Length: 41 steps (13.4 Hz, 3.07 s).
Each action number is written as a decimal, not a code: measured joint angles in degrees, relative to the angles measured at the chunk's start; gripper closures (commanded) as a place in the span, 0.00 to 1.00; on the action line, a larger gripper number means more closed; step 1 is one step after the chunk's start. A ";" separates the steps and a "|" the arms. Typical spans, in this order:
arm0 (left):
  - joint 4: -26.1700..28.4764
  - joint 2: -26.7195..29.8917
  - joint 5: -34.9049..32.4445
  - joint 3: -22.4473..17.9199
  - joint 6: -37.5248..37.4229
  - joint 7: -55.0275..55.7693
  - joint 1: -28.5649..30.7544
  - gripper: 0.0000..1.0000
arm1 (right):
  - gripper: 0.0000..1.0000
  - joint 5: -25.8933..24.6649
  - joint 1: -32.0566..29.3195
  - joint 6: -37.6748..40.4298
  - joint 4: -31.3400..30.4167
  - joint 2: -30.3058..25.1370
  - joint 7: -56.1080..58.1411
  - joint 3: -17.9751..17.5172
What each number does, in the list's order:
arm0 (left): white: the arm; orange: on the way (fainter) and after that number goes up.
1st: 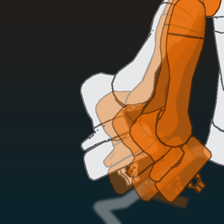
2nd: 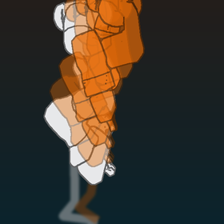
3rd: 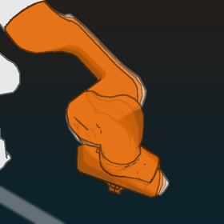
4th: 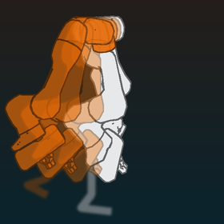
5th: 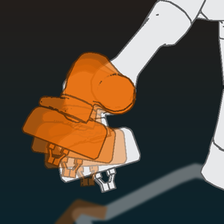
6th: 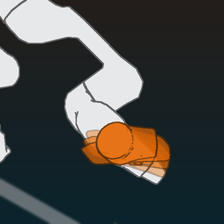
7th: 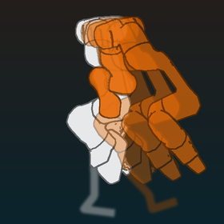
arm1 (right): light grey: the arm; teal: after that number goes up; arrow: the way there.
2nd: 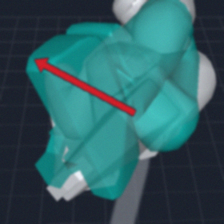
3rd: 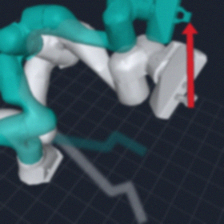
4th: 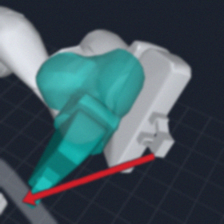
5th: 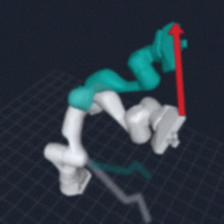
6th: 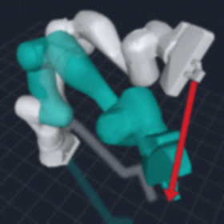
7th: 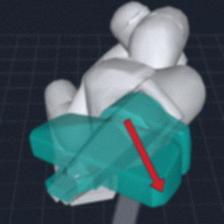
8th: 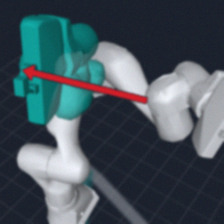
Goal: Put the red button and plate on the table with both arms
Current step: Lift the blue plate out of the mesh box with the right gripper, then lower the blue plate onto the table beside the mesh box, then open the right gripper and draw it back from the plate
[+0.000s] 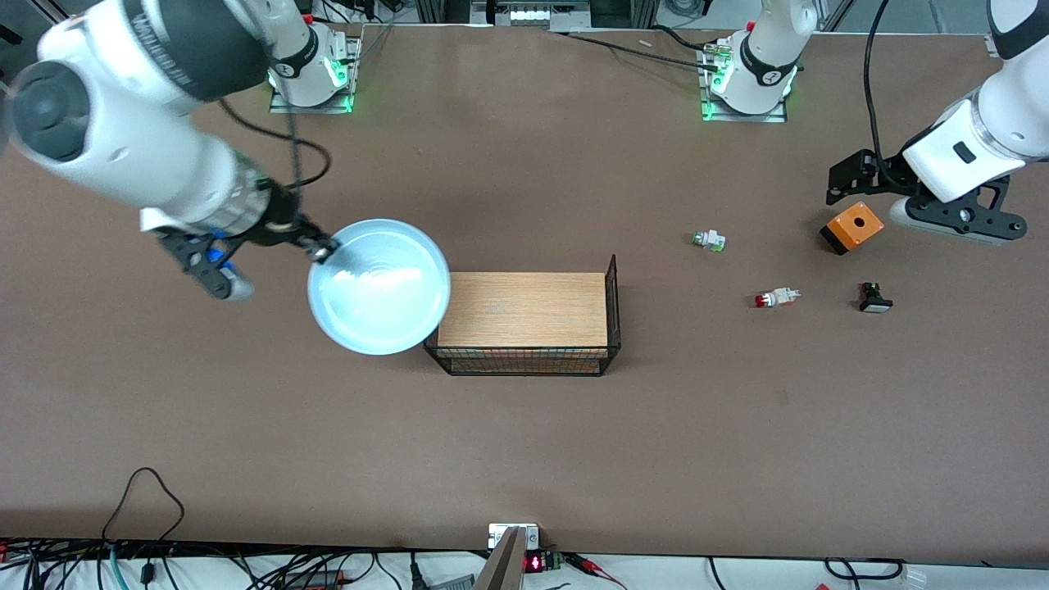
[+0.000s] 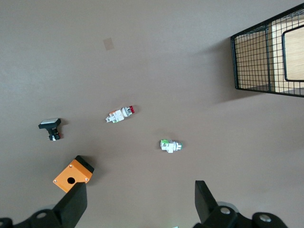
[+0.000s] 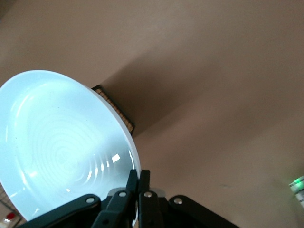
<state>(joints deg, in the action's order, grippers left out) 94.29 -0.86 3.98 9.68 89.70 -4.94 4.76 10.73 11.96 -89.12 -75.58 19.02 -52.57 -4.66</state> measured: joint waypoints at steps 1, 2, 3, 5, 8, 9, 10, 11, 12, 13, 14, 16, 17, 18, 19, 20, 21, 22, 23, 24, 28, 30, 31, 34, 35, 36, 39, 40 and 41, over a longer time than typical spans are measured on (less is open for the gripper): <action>-0.40 -0.09 -0.59 0.00 0.13 0.00 0.06 0.00 | 1.00 -0.04 -2.44 1.80 -0.01 0.18 5.13 0.07; -0.97 -0.12 -1.85 0.00 0.34 0.00 0.08 0.00 | 1.00 -0.08 -4.87 2.89 -0.01 0.37 11.68 0.17; -1.54 -0.13 -2.71 -0.01 0.36 0.00 0.14 0.00 | 1.00 -0.29 -7.16 3.39 -0.09 0.61 18.58 0.41; -2.02 -0.14 -3.20 -0.03 0.37 0.00 0.25 0.00 | 1.00 -1.50 -11.07 3.78 -1.40 1.04 31.32 1.23; -2.03 -0.45 -3.33 -0.04 0.42 0.00 0.26 0.00 | 1.00 -4.58 -16.32 2.00 -6.88 1.21 46.25 1.59; -2.03 -0.53 -3.34 -0.05 0.48 0.00 0.27 0.00 | 1.00 -4.83 -17.62 0.01 -9.37 1.21 49.40 1.62; -2.05 -0.54 -3.34 -0.05 0.54 0.00 0.27 0.00 | 1.00 -4.94 -18.72 -2.68 -12.18 1.19 51.95 1.64; -2.26 -0.54 -3.34 -0.05 0.64 0.00 0.27 0.00 | 1.00 -5.19 -19.64 -5.95 -15.28 1.10 54.03 1.63; -2.69 -0.52 -3.34 -0.13 0.69 0.00 0.27 0.00 | 1.00 -5.60 -20.38 -9.53 -18.70 0.92 55.75 1.64; -3.12 -0.50 -3.34 -0.32 0.69 0.00 0.27 0.00 | 1.00 -5.97 -20.97 -13.36 -22.24 0.72 57.20 1.64; -3.42 -0.47 -3.34 -0.61 0.69 0.00 0.28 0.00 | 1.00 -6.16 -21.58 -17.51 -25.81 0.58 58.46 1.63; -3.60 -0.35 -3.34 -1.21 0.69 -0.02 0.22 0.00 | 1.00 -6.21 -22.45 -26.69 -32.91 0.50 61.21 1.64; -3.60 -0.33 -3.34 -1.64 0.68 -0.03 0.04 0.00 | 1.00 -6.22 -22.61 -31.17 -36.21 0.45 62.68 1.63; -3.57 -0.33 -3.34 -2.16 0.68 -0.04 -0.30 0.00 | 1.00 -6.22 -22.76 -35.50 -39.39 0.39 64.02 1.62; -3.55 -0.33 -3.34 -2.50 0.68 -0.04 -0.55 0.00 | 1.00 -6.22 -23.06 -39.62 -42.37 0.33 65.36 1.62; -3.54 -0.33 -3.34 -2.64 0.68 -0.04 -0.76 0.00 | 1.00 -6.22 -23.50 -43.24 -45.15 0.28 67.04 1.63; -3.53 -0.33 -3.34 -2.71 0.69 -0.03 -0.99 0.00 | 0.97 -6.22 -24.12 -46.18 -47.45 0.27 68.86 1.63; -3.43 -0.34 -3.34 -2.71 0.71 -0.02 -1.13 0.00 | 0.59 -6.22 -24.83 -48.22 -49.19 0.30 70.84 1.64; -3.28 -0.36 -3.34 -2.72 0.72 -0.02 -1.14 0.00 | 0.01 -6.22 -25.51 -49.05 -50.18 0.37 72.27 1.64; -3.18 -0.38 -3.34 -2.77 0.76 -0.02 -1.13 0.00 | 0.00 -6.22 -25.98 -49.22 -50.51 0.42 72.80 1.64; -3.08 -0.38 -3.34 -2.80 0.77 -0.02 -1.13 0.00 | 0.00 -6.16 -25.79 -42.05 -47.19 -2.06 68.10 0.60; -3.06 -0.42 -3.34 -2.84 0.79 -0.02 -1.12 0.00 | 0.00 -6.15 -23.91 -33.10 -41.69 -4.38 63.57 -0.01; -3.05 -0.45 -3.34 -2.89 0.81 -0.02 -1.11 0.00 | 0.00 -6.15 -22.45 -29.85 -39.18 -5.44 61.06 -0.16; -3.06 -0.44 -3.35 -3.24 0.81 -0.03 -0.77 0.00 | 0.00 -6.17 -17.49 -25.56 -34.96 -7.36 54.32 -0.39; -3.06 -0.44 -3.35 -3.38 0.81 -0.03 -0.65 0.00 | 0.00 -6.19 -16.22 -23.86 -33.64 -7.60 52.70 -0.40; -3.06 -0.44 -3.35 -3.50 0.81 -0.02 -0.57 0.00 | 0.00 -6.22 -15.33 -21.31 -31.60 -7.75 51.68 -0.40; -3.06 -0.44 -3.35 -3.58 0.81 -0.02 -0.50 0.00 | 0.00 -7.67 -14.69 -10.95 -22.18 -8.41 50.86 -0.37; -3.06 -0.44 -3.35 -3.58 0.81 -0.02 -0.50 0.00 | 0.00 -8.99 -14.60 -7.75 -19.02 -8.70 50.85 -0.36; -3.06 -0.44 -3.35 -3.57 0.81 -0.02 -0.50 0.00 | 0.00 -10.08 -14.45 -5.14 -16.27 -9.07 50.85 -0.36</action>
<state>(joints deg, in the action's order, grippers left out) 91.24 -1.30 0.63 6.11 90.51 -4.96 4.26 0.65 -2.50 -94.26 -91.85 9.95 -1.71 -5.02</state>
